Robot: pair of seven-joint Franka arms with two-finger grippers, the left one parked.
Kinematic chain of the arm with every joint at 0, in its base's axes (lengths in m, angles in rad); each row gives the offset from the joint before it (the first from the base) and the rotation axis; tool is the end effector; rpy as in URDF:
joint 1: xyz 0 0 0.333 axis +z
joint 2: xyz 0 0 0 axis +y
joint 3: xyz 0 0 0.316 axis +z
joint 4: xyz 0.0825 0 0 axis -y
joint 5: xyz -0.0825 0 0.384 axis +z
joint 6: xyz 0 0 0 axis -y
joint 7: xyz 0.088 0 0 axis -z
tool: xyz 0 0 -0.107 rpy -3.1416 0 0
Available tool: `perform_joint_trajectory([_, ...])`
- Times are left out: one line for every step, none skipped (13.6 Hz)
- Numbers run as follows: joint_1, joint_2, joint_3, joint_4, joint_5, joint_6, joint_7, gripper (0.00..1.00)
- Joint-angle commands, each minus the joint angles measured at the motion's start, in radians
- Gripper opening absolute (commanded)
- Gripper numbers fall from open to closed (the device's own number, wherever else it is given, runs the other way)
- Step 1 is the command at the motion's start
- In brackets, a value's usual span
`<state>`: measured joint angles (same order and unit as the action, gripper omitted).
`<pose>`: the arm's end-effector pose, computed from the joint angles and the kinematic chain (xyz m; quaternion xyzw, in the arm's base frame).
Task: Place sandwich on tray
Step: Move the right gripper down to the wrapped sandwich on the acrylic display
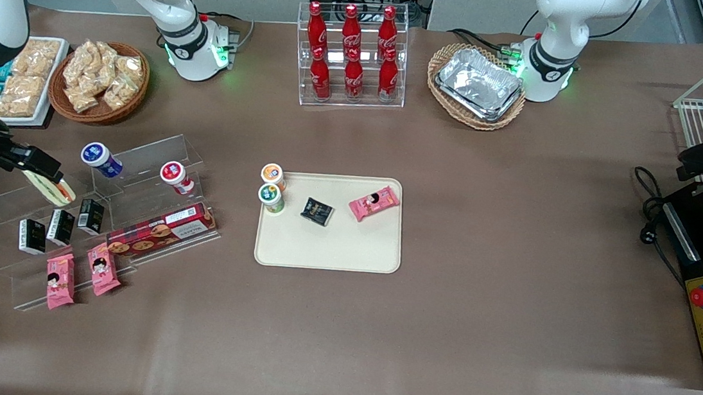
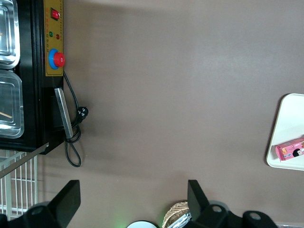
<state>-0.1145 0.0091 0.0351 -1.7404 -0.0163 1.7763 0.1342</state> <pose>0.5668 -0.0466 0.5566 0.9943 -0.1050 0.0136 0.0075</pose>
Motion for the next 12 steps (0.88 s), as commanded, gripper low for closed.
perform_joint_trajectory([-0.007,-0.015,-0.003,0.004,0.016,-0.006,-0.002,1.0])
perform_joint_trajectory([-0.007,-0.017,-0.004,0.007,0.016,-0.02,-0.004,1.0])
perform_joint_trajectory([-0.004,-0.018,-0.003,0.018,0.016,-0.031,0.005,1.0])
perform_joint_trajectory([-0.004,-0.02,-0.001,0.022,0.016,-0.07,0.01,1.0])
perform_joint_trajectory([-0.002,-0.018,-0.003,0.025,0.016,-0.077,0.018,1.0])
perform_joint_trajectory([0.001,-0.009,-0.001,0.027,-0.003,-0.071,0.016,1.0])
perform_joint_trajectory([0.001,-0.008,-0.001,0.028,-0.023,-0.071,0.008,1.0])
perform_joint_trajectory([-0.008,-0.008,-0.003,0.027,-0.052,-0.071,0.004,1.0])
perform_joint_trajectory([-0.014,-0.006,-0.009,0.03,-0.05,-0.067,-0.001,1.0])
perform_joint_trajectory([-0.019,-0.005,-0.011,0.038,-0.045,-0.06,0.027,1.0])
perform_joint_trajectory([-0.027,0.006,-0.011,0.054,-0.036,-0.06,0.088,1.0])
perform_joint_trajectory([-0.03,0.017,-0.011,0.068,-0.034,-0.06,0.155,1.0])
